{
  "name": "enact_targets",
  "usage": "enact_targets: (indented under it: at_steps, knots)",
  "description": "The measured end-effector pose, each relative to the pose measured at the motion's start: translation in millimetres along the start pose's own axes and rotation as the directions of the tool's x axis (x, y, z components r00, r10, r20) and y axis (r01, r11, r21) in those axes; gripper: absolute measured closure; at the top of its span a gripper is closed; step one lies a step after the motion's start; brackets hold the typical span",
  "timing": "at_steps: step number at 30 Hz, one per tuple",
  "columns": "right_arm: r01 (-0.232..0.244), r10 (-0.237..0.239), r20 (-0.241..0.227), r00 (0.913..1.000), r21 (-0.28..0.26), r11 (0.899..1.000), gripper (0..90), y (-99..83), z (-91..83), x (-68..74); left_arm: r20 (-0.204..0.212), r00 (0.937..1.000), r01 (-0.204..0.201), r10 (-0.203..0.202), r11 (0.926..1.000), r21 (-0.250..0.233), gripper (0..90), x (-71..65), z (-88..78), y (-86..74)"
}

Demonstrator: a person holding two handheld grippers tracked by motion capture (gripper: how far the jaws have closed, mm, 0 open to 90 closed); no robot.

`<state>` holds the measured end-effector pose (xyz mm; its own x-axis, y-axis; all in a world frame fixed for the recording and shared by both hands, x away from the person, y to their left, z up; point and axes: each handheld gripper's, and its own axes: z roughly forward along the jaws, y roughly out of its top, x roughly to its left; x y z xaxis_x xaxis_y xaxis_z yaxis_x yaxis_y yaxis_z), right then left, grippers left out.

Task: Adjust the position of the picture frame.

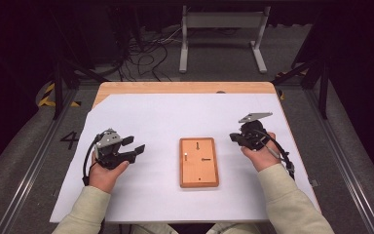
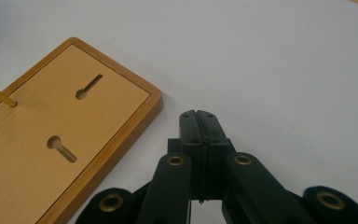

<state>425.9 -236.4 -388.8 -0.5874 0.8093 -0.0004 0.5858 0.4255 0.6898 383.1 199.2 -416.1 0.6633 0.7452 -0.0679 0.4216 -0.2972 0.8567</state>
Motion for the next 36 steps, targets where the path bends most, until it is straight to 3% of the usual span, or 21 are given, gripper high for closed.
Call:
enact_targets:
  at_steps: [16, 25, 30, 36]
  knots:
    - [-0.033, 0.032, 0.017, 0.9993, 0.048, 0.998, 90.0, 18.1, 29.6, -4.5, -0.033, 0.9989, 0.033, -0.033, 0.9994, -0.005, 42.4, 5.9, -11.6, -9.5]
    - [-0.013, 0.011, 0.032, 0.9994, 0.073, 0.997, 87.4, 20.6, 48.8, -0.3, -0.04, 0.9982, 0.044, -0.044, 0.999, -0.005, 42.2, 8.7, -14.3, -12.1]
    - [-0.026, 0.024, 0.023, 0.9994, 0.085, 0.996, 87.4, 19.9, 60.2, -0.1, -0.039, 0.9982, 0.046, -0.046, 0.9989, -0.004, 42.1, 9.9, -13.5, -12.1]
    - [-0.01, 0.008, 0.013, 0.9999, 0.116, 0.993, 87.5, 19.2, 71.1, 6.4, -0.035, 0.9981, 0.05, -0.051, 0.9987, -0.007, 41.8, 10.3, -11.5, -11.8]
